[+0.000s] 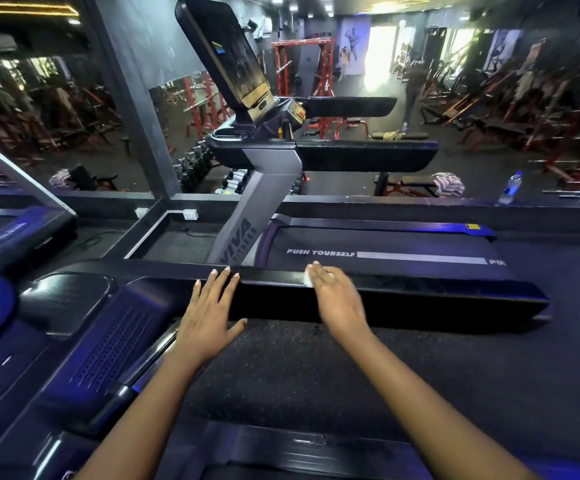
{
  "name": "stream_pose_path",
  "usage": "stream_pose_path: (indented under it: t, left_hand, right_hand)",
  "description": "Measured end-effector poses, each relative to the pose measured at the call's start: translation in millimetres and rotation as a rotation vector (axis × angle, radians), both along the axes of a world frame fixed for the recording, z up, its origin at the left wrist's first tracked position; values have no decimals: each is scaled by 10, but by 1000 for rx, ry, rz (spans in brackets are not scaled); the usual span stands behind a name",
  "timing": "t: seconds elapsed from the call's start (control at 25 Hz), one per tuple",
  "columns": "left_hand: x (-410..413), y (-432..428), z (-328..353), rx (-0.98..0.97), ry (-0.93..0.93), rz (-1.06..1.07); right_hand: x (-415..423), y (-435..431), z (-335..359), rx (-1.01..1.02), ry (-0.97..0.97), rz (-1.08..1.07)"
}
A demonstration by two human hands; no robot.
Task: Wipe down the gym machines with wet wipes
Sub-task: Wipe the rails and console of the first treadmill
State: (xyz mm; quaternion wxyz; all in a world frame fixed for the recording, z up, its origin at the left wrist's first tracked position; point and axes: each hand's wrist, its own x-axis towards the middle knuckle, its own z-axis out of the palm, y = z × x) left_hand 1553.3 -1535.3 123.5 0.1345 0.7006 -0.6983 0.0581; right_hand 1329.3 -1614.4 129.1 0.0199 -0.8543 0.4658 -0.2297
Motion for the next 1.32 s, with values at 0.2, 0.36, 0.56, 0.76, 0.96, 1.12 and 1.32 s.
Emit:
stream_pose_path:
  t: [0.2, 0.36, 0.56, 0.76, 0.96, 1.12, 1.32]
  left_hand:
    - [-337, -114, 35, -38, -9, -142]
    - [-694, -297, 68, -36, -21, -277]
    - [-1267, -558, 159, 32, -29, -462]
    - [-1801, -767, 218, 72, -82, -627]
    - [-2119, -908, 245, 89, -159, -739]
    - [-2192, -909, 249, 80, -147, -756]
    - [-2386, -1011, 276, 52, -79, -771]
  right_hand:
    - [-657, 45, 58, -50, -116, -245]
    - [-522, 144, 100, -37, -256, -327]
    - [-512, 221, 36, -36, -77, -191]
    - [-1277, 207, 54, -4, -83, -478]
    - [-1846, 117, 140, 12, -66, -594]
    - [-2052, 131, 283, 117, -249, -799]
    - [-1684, 279, 159, 43, -195, -413]
